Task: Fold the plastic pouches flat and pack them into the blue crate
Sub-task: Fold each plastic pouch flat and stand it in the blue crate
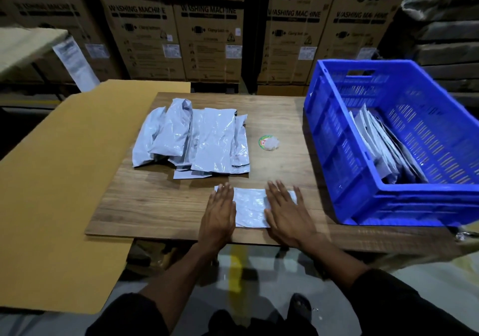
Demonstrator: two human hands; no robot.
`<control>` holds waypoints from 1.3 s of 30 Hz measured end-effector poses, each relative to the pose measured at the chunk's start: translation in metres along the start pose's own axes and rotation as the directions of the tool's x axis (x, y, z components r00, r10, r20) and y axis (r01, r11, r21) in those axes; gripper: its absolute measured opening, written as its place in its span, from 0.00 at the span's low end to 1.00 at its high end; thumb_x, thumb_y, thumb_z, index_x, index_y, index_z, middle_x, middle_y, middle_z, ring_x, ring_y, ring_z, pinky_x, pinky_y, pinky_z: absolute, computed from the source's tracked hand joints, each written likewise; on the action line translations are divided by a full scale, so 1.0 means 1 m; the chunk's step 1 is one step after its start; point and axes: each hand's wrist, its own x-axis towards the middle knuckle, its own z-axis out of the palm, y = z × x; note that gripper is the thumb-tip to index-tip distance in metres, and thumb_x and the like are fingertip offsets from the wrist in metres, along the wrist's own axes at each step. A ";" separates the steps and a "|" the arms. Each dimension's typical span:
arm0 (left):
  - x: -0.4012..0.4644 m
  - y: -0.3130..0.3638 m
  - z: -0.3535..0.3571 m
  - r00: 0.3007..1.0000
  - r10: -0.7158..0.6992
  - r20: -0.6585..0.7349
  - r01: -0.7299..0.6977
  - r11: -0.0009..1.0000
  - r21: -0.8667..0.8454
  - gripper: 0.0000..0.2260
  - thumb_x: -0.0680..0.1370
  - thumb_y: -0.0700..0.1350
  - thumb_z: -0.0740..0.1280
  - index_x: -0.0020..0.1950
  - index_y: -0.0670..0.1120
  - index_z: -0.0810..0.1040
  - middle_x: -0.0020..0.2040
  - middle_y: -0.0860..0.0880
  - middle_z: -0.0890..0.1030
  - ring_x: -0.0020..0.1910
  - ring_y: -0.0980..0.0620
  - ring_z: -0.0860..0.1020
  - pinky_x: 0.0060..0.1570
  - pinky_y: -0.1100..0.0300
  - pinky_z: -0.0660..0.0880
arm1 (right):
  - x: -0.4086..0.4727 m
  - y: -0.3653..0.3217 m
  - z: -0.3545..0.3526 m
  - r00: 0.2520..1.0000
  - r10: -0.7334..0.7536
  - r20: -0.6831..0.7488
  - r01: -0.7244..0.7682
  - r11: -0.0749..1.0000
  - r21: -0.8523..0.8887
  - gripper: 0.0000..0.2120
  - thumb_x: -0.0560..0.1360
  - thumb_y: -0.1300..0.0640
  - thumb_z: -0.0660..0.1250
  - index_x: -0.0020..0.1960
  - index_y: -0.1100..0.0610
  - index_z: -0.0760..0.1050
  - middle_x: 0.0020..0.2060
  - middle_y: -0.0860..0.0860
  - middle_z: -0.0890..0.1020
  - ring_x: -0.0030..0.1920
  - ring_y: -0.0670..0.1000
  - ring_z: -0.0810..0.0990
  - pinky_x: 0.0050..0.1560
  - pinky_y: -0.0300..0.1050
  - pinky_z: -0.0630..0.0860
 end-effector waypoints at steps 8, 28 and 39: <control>-0.008 -0.011 0.015 0.997 0.053 0.061 -0.061 0.989 0.133 0.23 0.80 0.42 0.54 0.72 0.35 0.74 0.71 0.38 0.75 0.71 0.41 0.75 0.69 0.47 0.66 | 0.023 -0.063 0.018 0.998 -0.056 0.015 0.052 0.979 0.196 0.29 0.82 0.48 0.47 0.79 0.58 0.60 0.78 0.52 0.64 0.78 0.52 0.60 0.77 0.53 0.51; -0.008 -0.004 0.007 0.977 -0.045 0.210 -0.018 0.958 0.288 0.28 0.81 0.55 0.57 0.77 0.42 0.70 0.77 0.40 0.68 0.77 0.35 0.64 0.69 0.39 0.68 | -0.003 -0.015 0.024 0.994 0.085 0.073 -0.092 0.990 0.103 0.33 0.82 0.37 0.44 0.81 0.53 0.55 0.80 0.47 0.59 0.80 0.55 0.53 0.78 0.58 0.47; -0.007 -0.009 0.004 0.958 -0.067 0.280 -0.011 0.963 0.269 0.33 0.79 0.62 0.55 0.81 0.46 0.64 0.81 0.43 0.63 0.79 0.35 0.60 0.73 0.37 0.61 | -0.023 0.016 0.010 0.960 0.203 0.193 -0.226 0.969 0.104 0.39 0.78 0.30 0.39 0.81 0.51 0.38 0.81 0.48 0.38 0.79 0.50 0.34 0.76 0.62 0.35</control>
